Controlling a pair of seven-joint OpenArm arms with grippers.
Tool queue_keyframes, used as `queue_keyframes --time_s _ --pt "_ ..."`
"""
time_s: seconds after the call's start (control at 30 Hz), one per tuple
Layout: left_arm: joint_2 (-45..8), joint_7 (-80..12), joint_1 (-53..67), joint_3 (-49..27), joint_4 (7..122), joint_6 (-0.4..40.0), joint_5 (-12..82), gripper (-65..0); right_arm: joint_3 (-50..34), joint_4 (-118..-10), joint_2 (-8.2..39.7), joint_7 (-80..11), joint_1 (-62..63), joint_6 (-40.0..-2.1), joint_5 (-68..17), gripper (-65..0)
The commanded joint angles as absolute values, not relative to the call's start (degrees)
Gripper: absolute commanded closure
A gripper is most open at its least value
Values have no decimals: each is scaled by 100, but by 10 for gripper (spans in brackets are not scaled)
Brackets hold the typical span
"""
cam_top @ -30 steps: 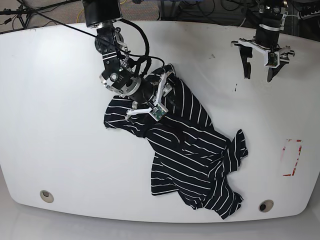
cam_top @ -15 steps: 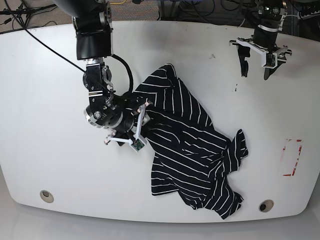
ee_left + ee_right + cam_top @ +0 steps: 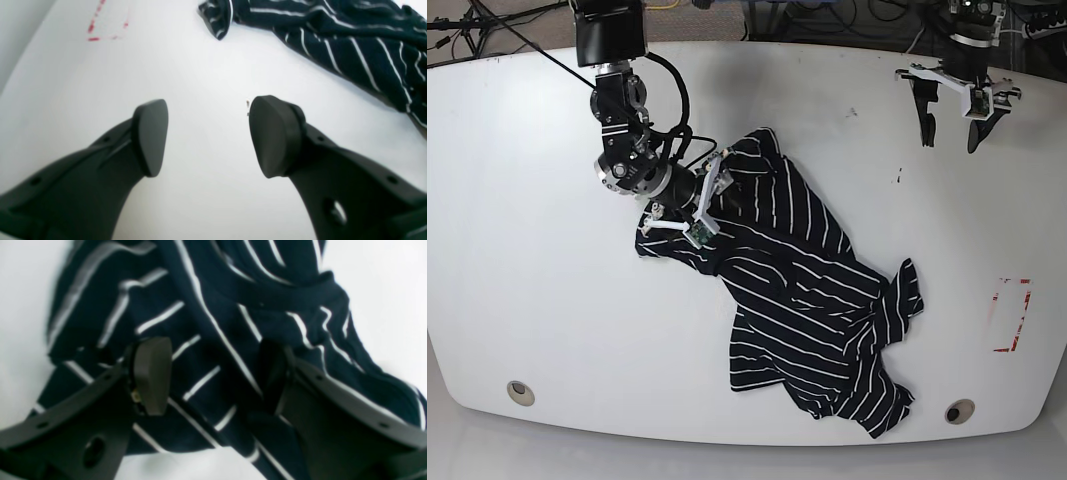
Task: Fold the T-shirt properly
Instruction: 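Adjust the right gripper's hold on the shirt edge, pinching the fabric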
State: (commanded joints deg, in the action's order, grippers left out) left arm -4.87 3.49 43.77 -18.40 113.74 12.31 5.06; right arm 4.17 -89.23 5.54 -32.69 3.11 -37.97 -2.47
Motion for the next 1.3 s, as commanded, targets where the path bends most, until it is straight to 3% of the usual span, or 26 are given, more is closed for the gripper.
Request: queue_keyframes --time_s 0.1,0.5,0.53,0.57,1.3 --pt "-499 375 4232 -1763 11499 1204 461 -381 303 -8267 350 -3285 886 -3834 -136 -391" --pt "-500 318 4190 -1778 11569 1193 466 -378 366 -7153 263 -3118 1588 -3842 -55 -338" --pt "-494 239 4185 -1770 11587 1198 485 -382 408 -7221 149 -3095 1524 -3753 -89 -354" --pt "-374 110 4409 -1815 11152 1209 374 -392 330 -8497 488 -3389 365 -3846 -110 -392" --pt "-374 127 4664 -1798 11196 1209 382 -392 295 -9077 488 -3495 259 -3820 -101 -393"
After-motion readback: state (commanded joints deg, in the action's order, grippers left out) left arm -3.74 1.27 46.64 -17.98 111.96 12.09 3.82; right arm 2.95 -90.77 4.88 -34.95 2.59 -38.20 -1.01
